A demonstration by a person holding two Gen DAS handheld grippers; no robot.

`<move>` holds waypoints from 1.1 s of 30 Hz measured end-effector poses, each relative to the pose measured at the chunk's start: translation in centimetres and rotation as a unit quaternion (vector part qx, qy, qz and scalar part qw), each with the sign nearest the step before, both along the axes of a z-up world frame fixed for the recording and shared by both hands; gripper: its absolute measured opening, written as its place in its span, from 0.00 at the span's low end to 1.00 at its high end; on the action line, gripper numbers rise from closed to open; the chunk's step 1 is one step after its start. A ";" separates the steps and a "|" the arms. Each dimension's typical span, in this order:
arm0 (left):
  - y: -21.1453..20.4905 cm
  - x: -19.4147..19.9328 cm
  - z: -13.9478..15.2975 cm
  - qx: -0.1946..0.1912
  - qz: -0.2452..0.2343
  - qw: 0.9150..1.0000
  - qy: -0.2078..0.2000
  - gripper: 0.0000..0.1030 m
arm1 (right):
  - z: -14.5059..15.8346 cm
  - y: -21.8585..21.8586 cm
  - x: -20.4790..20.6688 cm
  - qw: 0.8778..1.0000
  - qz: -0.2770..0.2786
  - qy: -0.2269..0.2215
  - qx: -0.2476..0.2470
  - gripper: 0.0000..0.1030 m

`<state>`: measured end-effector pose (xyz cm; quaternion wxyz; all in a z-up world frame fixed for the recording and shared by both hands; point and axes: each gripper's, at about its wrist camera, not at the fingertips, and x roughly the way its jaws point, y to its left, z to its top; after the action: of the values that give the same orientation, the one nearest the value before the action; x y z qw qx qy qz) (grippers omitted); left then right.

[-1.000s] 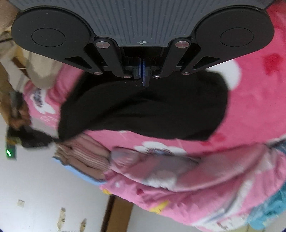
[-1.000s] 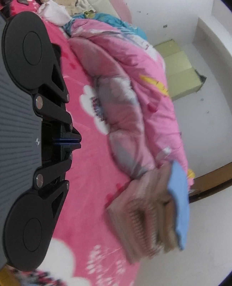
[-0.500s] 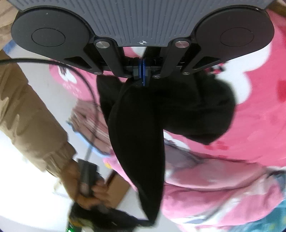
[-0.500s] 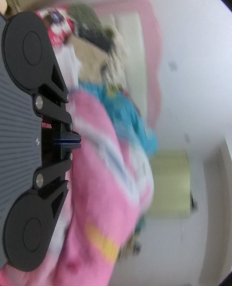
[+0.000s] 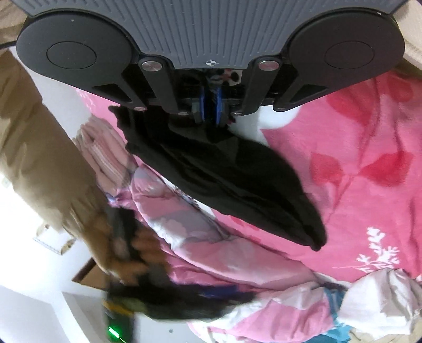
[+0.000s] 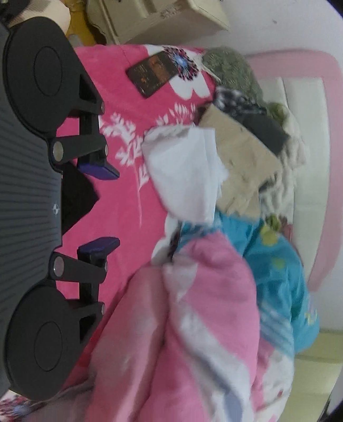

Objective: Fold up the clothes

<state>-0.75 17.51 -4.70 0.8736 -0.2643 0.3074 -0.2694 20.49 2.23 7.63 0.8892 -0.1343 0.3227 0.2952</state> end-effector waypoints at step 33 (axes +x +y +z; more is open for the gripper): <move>-9.6 5.2 1.5 0.201 -0.009 0.977 -0.066 0.92 | -10.4 -28.1 -16.1 0.950 -0.291 0.045 0.106 0.17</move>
<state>4.45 7.93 -3.18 0.9248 -0.0619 0.2991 -0.2269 4.39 -25.90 -2.80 0.9303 0.0738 0.3540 0.0614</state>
